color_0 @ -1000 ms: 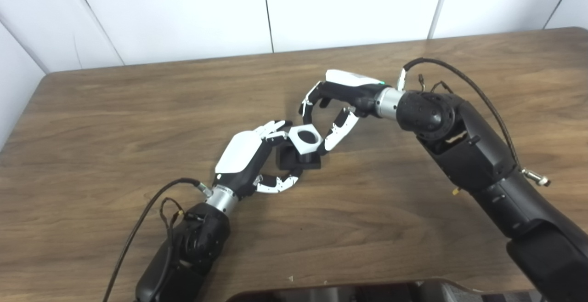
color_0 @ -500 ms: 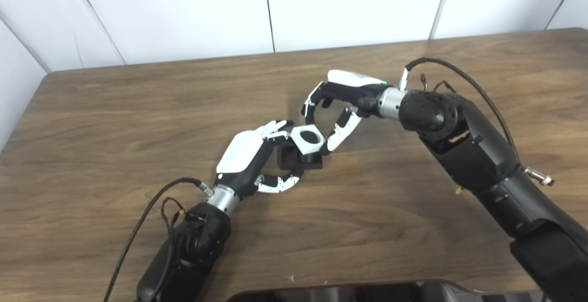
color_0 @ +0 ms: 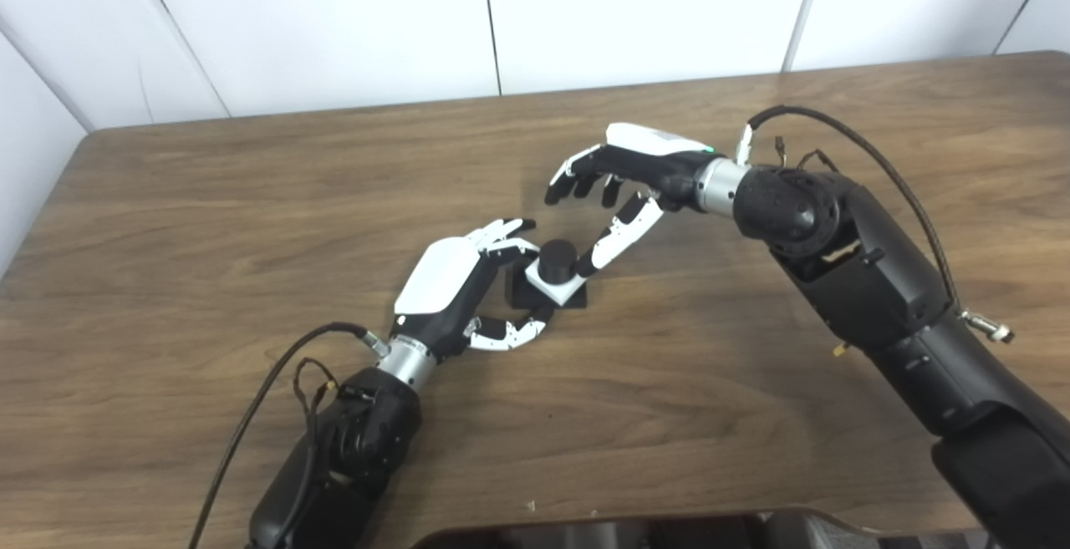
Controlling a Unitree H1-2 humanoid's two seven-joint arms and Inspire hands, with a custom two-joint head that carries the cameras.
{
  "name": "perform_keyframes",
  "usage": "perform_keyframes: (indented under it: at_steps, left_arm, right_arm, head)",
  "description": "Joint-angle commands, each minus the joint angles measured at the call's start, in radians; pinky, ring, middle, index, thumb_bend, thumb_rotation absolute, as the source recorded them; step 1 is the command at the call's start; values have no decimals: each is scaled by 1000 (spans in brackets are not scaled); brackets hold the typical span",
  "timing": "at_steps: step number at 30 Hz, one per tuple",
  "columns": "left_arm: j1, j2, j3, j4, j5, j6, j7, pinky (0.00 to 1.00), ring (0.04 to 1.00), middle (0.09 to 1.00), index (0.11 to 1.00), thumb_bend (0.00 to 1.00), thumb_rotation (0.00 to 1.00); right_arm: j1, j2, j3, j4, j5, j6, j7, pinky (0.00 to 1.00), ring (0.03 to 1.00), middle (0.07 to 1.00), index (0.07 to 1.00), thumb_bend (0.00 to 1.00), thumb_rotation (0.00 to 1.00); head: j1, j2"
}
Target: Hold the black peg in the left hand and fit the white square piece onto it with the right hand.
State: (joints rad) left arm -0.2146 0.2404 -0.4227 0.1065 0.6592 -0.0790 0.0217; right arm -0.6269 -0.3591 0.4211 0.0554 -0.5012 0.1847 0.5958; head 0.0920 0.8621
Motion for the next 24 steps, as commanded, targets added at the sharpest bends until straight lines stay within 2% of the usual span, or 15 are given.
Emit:
perform_keyframes:
  at_steps: [1,16,18,20,24]
  left_arm:
    - [29,1,-35,43,3,5,-67,889,933,913,641,844,222]
    - [24,5,-35,44,4,11,-72,892,933,915,638,844,222]
    - [23,6,-34,45,2,11,-71,889,932,914,637,845,221]
    - [22,7,-33,47,1,8,-69,888,932,914,637,843,221]
    - [19,12,-31,53,1,-1,-64,878,928,914,635,843,221]
  right_arm:
    - [-28,1,-20,-18,-2,-18,-31,647,806,837,804,964,379]
    - [-24,-6,-35,-16,9,-27,-45,683,831,855,794,954,374]
    - [-24,-6,-50,-15,20,-32,-54,677,820,843,794,904,403]
    - [-20,-6,-70,-17,27,-48,-76,664,798,823,787,801,421]
    - [-7,-1,-120,-30,39,-50,-129,677,789,809,764,708,375]
  head:
    - [2,2]
    - [7,-1]
    - [5,-2]
    - [2,-6]
    - [-9,-11]
